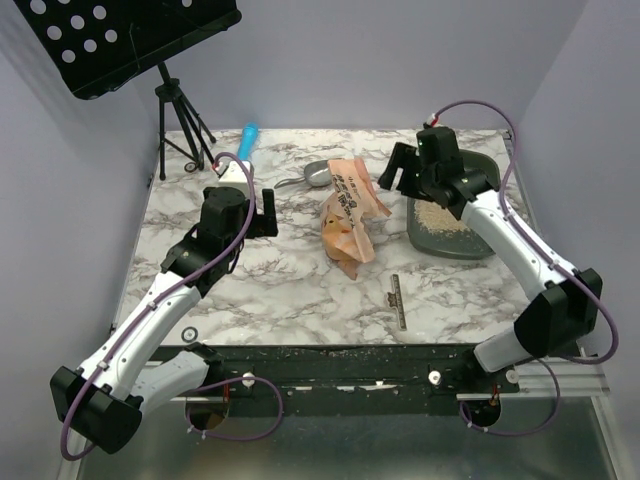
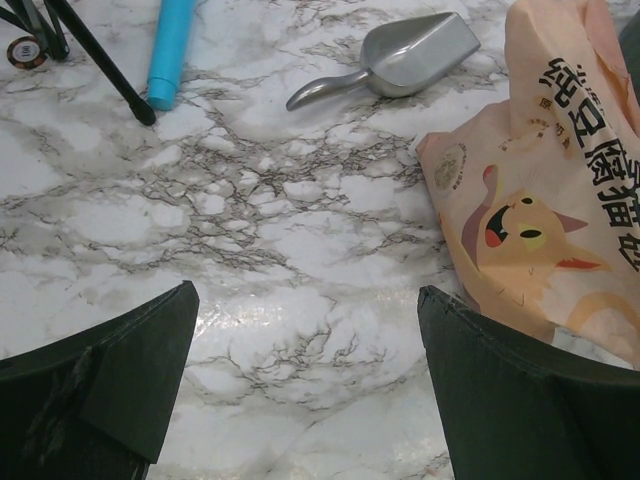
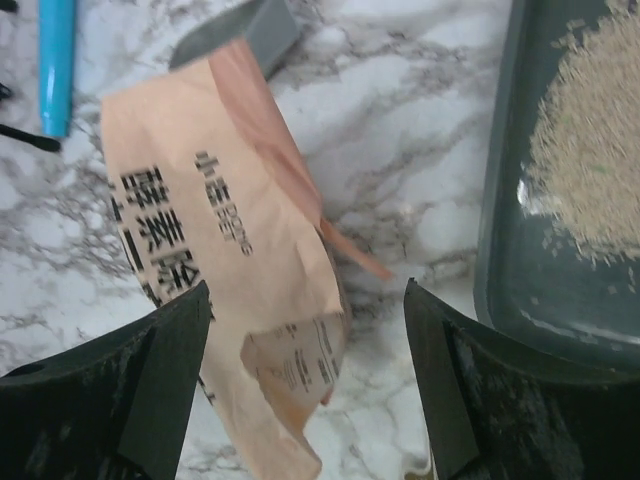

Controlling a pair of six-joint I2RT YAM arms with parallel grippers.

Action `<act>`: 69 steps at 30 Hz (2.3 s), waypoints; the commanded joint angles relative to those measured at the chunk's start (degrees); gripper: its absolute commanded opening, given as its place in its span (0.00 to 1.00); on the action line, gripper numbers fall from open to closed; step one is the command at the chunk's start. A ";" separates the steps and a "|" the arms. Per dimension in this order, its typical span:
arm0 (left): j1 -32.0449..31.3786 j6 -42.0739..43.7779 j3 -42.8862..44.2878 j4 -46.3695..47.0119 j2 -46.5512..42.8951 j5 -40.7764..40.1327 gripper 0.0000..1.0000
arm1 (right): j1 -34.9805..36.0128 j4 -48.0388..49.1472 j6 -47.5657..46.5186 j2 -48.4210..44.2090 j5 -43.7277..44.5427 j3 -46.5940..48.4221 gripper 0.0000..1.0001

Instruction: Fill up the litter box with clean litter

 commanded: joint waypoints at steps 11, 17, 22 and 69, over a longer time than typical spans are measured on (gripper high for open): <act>-0.56 0.60 0.45 2.57 -0.90 9.41 0.99 | -12.33 28.76 -8.04 17.73 -36.01 -0.87 0.88; -0.64 0.78 0.54 2.84 -1.34 10.55 0.99 | -14.35 33.89 -8.57 22.46 -50.32 -0.80 0.88; -0.64 1.04 0.10 3.10 -2.30 10.99 0.99 | -14.53 41.88 -5.84 25.02 -57.81 -2.73 0.88; -0.73 30.19 17.05 -6.02 -1.43 39.35 0.87 | 4.44 -17.60 -56.18 8.24 -55.89 28.46 0.01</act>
